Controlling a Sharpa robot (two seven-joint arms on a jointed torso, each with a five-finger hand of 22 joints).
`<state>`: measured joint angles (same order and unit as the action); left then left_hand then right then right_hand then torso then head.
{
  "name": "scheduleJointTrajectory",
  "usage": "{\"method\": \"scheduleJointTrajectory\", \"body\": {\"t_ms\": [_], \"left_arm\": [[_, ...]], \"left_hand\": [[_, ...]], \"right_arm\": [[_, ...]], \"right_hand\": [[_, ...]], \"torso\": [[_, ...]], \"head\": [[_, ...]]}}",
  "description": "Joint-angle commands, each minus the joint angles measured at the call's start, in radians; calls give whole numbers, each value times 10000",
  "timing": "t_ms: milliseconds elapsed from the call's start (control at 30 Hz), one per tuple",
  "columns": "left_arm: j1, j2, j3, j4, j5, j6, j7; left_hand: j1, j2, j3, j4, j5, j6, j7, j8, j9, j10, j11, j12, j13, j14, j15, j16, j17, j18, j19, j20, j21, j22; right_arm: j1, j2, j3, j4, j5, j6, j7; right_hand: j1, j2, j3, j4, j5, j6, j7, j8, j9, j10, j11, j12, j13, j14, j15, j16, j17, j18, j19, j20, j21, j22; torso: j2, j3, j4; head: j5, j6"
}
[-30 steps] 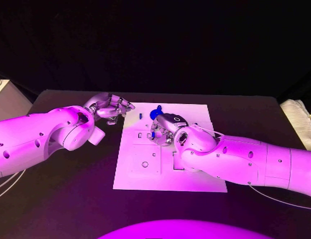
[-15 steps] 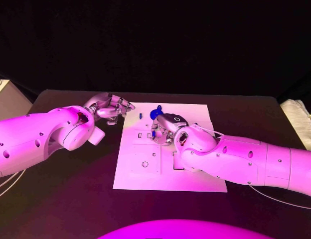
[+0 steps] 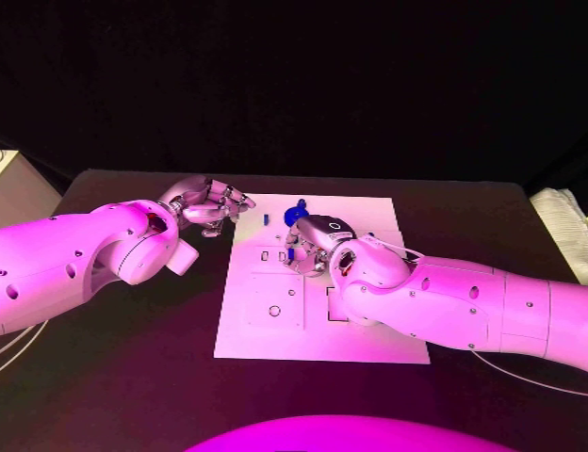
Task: Assemble the parts on the task board
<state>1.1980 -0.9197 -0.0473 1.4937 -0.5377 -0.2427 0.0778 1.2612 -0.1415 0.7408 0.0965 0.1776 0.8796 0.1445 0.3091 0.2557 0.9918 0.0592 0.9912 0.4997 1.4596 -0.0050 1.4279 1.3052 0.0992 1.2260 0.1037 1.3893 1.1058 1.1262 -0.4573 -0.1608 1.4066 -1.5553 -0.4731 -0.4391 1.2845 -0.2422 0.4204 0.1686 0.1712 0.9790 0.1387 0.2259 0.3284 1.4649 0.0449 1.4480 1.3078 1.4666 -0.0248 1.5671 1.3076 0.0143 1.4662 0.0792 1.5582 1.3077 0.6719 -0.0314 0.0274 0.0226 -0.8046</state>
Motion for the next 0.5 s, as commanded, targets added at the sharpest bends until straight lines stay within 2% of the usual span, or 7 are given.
{"method": "scheduleJointTrajectory", "body": {"t_ms": [33,100,167,233,267,333,500], "left_arm": [[11,24,9,5,33,169,4],[11,27,9,-1,33,172,-1],[11,31,9,-5,33,174,-4],[11,36,9,-9,32,178,-7],[11,42,9,-13,32,183,-8],[11,56,9,-26,32,192,-12],[11,104,8,-85,-22,184,-100]], "left_hand": [[-109,-14,-91,0,-60,8,2,-15,4,45,22,-43,-9,119,14,47,42,4,79,-17,27,36],[-109,-14,-91,0,-60,8,2,-15,4,45,22,-43,-9,119,14,47,42,4,79,-17,27,36],[-110,-16,-97,1,-61,3,3,-18,2,47,23,-43,-10,127,15,57,61,-1,97,-17,37,59],[-112,-20,-106,1,-62,-4,5,-23,1,51,24,-42,-10,131,16,61,65,-8,119,-17,48,87],[-114,-26,-117,1,-62,-14,9,-30,-2,56,26,-41,-10,140,17,72,84,-9,125,-17,51,93],[-131,-54,-172,11,-65,-72,33,-72,-18,80,43,-38,-12,160,27,92,112,-16,156,-14,66,124],[-302,-222,-491,129,-34,-221,217,-149,-52,171,185,-7,-10,225,137,173,235,-46,250,40,113,227]], "right_arm": [[-6,-2,-2,29,-42,-90,167],[-6,-6,-3,39,-32,-193,200],[-6,-11,-3,49,-21,-295,235],[-6,-22,-3,71,-11,-452,287],[-6,-42,-3,105,-6,-614,339],[-6,-106,-2,190,4,-900,441],[53,-463,27,615,211,-1505,886]], "right_hand": [[-122,-52,-209,45,-302,-105,-17,-82,-25,132,98,-64,1639,1036,76,25,2609,-104,979,60,-36,2540],[-176,-72,-515,159,-814,-269,15,-173,-71,85,127,-119,1599,1035,101,24,2607,-102,975,84,-47,2534],[-155,-48,-746,236,-1074,-342,34,-217,-93,57,152,-149,1576,1036,117,26,2610,-101,973,104,-52,2533],[187,204,-2081,578,-1014,-549,113,-352,-163,-62,226,-271,1476,1033,193,21,2600,-98,970,167,-64,2529],[685,365,-3141,1080,-1076,-918,250,-624,-335,-158,349,-371,1382,1034,295,22,2603,-95,965,251,-78,2523],[868,345,-3455,1236,-1078,-1041,302,-735,-405,-191,388,-401,1348,1036,322,26,2610,-91,957,281,-98,2514],[932,329,-3621,1251,-1041,-1134,342,-826,-456,-217,422,-426,1321,1032,349,18,2595,-90,956,304,-103,2512]], "torso": [[0,3,-2],[2,1,-2],[4,0,-1],[0,0,1],[-1,2,0],[-8,6,1],[-57,17,-32]], "head": [[6,8],[12,7],[13,8],[7,12],[8,18],[12,29],[37,87]]}}
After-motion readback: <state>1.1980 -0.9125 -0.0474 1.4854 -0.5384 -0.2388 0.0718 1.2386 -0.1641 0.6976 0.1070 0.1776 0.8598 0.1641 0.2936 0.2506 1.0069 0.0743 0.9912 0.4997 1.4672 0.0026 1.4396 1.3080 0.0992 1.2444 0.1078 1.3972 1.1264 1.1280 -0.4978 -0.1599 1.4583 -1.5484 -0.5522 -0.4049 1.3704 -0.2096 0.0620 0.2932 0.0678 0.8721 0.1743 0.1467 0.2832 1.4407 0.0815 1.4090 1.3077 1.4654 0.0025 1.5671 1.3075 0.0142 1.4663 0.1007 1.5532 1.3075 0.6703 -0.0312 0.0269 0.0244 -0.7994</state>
